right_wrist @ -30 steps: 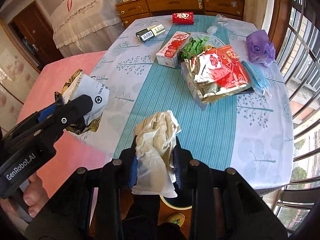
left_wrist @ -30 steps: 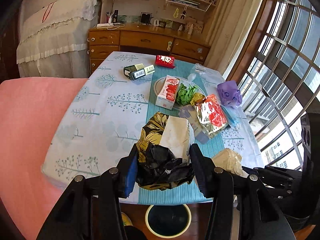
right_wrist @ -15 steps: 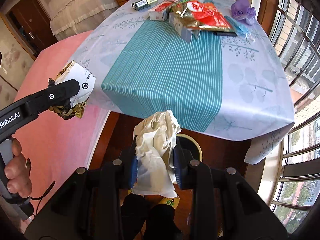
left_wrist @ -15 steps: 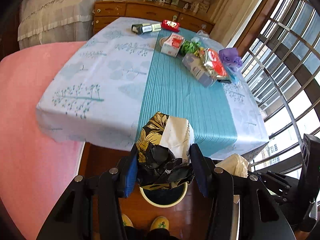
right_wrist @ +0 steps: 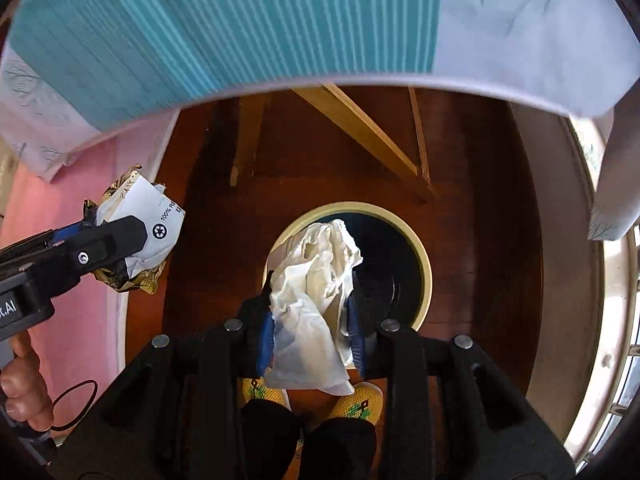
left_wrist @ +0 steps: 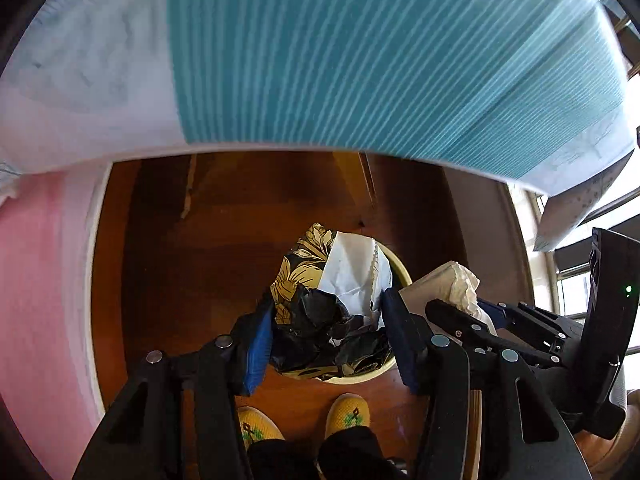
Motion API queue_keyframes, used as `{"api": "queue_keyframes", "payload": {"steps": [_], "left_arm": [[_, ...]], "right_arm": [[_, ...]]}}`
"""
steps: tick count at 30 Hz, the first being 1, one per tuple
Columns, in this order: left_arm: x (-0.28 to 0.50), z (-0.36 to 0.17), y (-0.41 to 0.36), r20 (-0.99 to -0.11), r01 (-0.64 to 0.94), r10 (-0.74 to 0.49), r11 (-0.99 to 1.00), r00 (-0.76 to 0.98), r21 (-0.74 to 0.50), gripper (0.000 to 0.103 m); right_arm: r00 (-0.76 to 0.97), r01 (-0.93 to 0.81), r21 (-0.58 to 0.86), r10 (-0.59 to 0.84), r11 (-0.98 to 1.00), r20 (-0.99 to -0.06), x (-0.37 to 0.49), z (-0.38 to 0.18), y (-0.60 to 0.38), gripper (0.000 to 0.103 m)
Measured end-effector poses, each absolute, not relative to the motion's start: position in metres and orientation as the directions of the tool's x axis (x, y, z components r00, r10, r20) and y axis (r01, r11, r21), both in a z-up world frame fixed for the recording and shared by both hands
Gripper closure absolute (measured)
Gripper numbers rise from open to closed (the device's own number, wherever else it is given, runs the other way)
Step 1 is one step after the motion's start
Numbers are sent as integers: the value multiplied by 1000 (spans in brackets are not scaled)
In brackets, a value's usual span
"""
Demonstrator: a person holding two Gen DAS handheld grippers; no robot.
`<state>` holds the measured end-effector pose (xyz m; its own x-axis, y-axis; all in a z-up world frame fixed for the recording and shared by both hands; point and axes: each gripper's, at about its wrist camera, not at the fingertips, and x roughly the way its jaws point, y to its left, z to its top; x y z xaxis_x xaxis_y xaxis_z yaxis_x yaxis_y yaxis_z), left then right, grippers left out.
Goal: Collect trash
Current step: 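Carry both items down over the trash bin and open both grippers, then raise both tools back toward the table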
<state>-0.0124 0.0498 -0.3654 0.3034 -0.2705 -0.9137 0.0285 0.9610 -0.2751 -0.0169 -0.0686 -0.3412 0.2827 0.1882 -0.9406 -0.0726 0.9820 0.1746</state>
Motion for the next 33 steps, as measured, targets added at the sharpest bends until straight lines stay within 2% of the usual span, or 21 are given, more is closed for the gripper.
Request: {"api": "queue_keyframes", "payload": {"steps": [4,7,8,10,12,14,24,33], "left_arm": [[1,-418,42,-912,55,-286,958,294,-283,45],[12,-449,36,-911,82,-298,954,285,-287,36],[15,-460,33,-915,90,-295,956,274,-281,30],[21,-477,31,-920,93,-291,957,261,-276,26],[23,-490,29,-926,90,-283,959,252,-268,22],[24,-498,26,-927,92,-281,960,249,-266,22],[26,-500,13,-927,96,-279,960,252,-263,19],[14,-457,20,-918,60,-289,957,272,-283,18]], "right_arm": [[268,-29,193,193,981,-944,-11,-396,-85,70],[259,3,199,191,980,-947,-8,-427,-95,58],[252,13,199,189,980,-949,-9,-436,-98,50],[235,34,205,192,978,-953,-9,-452,-104,45],[227,44,201,186,979,-956,-9,-461,-108,36],[236,40,196,181,980,-955,-2,-466,-108,31],[272,31,182,167,983,-948,1,-464,-114,25],[299,67,176,149,982,-942,-7,-415,-120,25]]}}
